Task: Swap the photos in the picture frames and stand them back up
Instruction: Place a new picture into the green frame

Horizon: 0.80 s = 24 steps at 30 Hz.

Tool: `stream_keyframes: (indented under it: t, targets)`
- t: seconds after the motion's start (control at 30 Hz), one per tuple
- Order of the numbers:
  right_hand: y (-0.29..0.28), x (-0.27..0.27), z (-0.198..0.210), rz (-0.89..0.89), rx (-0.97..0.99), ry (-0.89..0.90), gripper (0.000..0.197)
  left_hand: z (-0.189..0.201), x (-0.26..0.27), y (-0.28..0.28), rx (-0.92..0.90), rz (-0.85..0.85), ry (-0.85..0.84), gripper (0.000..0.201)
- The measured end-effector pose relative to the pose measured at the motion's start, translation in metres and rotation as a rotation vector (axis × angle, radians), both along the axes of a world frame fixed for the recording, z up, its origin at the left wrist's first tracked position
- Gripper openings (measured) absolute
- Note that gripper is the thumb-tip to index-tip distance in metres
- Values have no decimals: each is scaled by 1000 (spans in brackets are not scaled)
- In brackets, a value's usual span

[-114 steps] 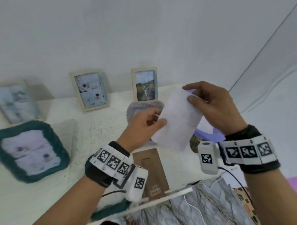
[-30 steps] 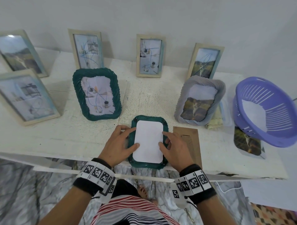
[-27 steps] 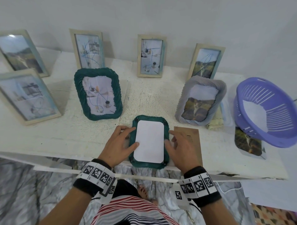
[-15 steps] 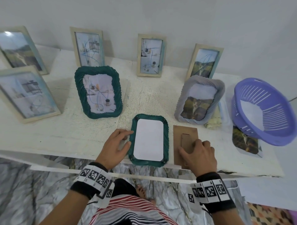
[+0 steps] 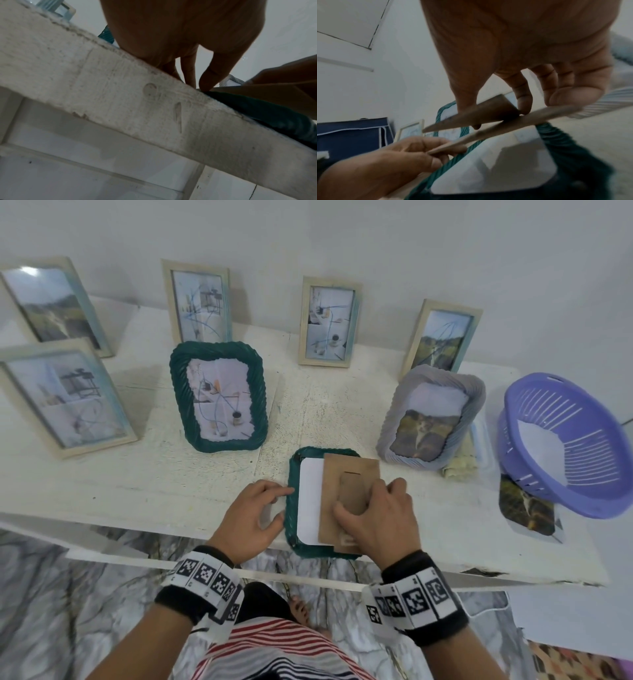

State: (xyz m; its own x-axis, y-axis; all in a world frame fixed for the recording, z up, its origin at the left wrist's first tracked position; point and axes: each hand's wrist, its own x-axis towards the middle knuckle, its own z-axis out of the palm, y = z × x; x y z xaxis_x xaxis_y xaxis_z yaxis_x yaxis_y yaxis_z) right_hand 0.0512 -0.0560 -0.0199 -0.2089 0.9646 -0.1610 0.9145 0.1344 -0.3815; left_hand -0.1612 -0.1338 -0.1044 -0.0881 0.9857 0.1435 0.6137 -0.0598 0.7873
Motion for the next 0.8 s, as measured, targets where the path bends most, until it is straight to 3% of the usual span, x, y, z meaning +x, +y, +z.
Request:
stream_keyframes:
  t: [0.47,0.8]
  targets:
    - [-2,-34,-19,72,-26,-100,73,2,1,0,-10,16,6,47]
    - [-3,-33,-20,77,-41,-116,68,4,2,-1,-11,16,17,44]
